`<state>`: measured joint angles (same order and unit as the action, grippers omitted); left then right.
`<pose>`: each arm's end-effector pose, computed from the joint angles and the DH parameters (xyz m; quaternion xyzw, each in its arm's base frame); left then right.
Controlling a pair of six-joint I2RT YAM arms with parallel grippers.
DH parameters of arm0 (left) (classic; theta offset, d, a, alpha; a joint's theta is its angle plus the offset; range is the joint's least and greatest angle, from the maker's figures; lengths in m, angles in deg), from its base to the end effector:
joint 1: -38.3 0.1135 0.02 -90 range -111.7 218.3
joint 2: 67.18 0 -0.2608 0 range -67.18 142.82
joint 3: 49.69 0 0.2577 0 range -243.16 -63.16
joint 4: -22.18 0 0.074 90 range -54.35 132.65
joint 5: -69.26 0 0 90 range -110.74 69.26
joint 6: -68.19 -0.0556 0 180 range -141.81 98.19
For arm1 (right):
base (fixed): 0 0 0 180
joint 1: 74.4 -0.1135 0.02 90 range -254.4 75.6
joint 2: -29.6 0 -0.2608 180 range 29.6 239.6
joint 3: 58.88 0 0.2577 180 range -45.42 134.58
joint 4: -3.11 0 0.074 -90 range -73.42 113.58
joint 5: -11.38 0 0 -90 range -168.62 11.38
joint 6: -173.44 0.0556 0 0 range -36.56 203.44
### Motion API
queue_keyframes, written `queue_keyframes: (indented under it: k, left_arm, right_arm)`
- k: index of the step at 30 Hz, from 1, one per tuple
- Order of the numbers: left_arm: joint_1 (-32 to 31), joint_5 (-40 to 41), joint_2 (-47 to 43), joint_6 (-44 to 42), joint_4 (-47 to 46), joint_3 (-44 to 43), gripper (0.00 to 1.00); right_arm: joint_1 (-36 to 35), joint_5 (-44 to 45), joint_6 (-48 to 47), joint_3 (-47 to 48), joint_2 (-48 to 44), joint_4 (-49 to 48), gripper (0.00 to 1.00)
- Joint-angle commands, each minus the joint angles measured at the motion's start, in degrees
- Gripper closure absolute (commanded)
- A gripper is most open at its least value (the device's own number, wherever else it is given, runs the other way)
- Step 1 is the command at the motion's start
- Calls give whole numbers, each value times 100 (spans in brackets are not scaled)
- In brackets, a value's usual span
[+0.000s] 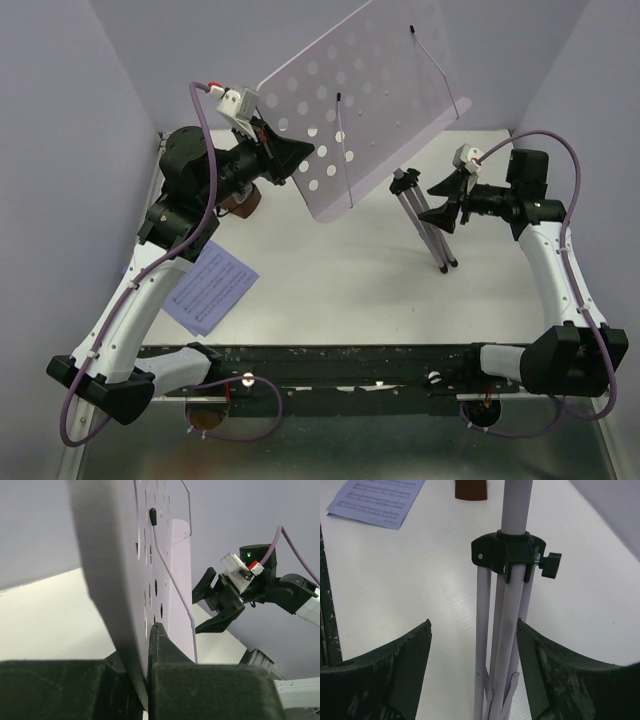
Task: Set up the instrument practice props
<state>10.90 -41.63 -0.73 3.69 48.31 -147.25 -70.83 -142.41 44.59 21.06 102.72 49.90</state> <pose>0.2234 -0.1381 0.4967 0.1446 0.6622 -0.4326 0.5945 0.2783 0.0326 0.3304 -0.4461 0.6655 0.3165 0.5079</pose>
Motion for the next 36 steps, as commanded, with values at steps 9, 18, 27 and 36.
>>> queue_keyframes:
  k: [9, 18, 27, 36]
  left_arm:
    - [33, -267, -361, -1214, -185, 156, 100]
    - [33, -293, -476, -1135, -238, 244, 100]
    - [33, -100, -327, -1801, 376, -711, 100]
    - [24, -39, -106, -2523, 1255, -2401, 100]
  right_arm:
    - [56, 16, -615, 216, 298, 158, 26]
    - [-128, -90, -580, 164, 615, 148, 44]
    - [-339, -81, -370, 216, 405, 166, 100]
    - [-1613, 813, 1897, 901, 386, -2091, 99]
